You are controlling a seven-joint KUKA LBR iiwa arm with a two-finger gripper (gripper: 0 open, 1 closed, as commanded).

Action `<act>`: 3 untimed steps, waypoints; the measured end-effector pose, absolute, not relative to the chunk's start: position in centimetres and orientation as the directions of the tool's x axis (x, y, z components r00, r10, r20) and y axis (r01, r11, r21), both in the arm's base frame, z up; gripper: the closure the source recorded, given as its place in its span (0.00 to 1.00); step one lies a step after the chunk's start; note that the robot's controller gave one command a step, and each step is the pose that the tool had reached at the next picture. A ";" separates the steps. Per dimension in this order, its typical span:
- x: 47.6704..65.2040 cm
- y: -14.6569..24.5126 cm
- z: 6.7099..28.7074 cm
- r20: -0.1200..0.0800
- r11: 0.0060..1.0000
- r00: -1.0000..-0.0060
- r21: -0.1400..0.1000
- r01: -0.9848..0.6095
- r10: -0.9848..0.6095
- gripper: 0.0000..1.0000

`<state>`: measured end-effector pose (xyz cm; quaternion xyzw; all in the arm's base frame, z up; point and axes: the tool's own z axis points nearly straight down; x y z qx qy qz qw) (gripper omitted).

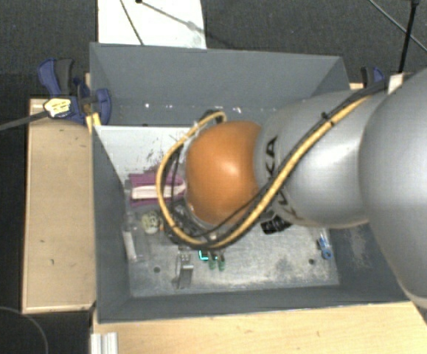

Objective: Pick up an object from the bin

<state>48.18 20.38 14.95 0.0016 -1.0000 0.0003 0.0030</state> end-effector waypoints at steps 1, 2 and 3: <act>50.8 15.4 7.9 -0.013 0.971 -0.971 0.006 -0.238 -0.238 0.00; 59.6 19.1 12.7 -0.014 0.963 -0.963 0.001 -0.269 -0.269 0.00; 58.0 16.1 7.0 0.017 0.973 -0.972 0.001 -0.233 -0.233 0.00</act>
Offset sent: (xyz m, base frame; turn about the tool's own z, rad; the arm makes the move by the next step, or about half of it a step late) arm 0.0239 -0.0537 -0.0743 -0.2347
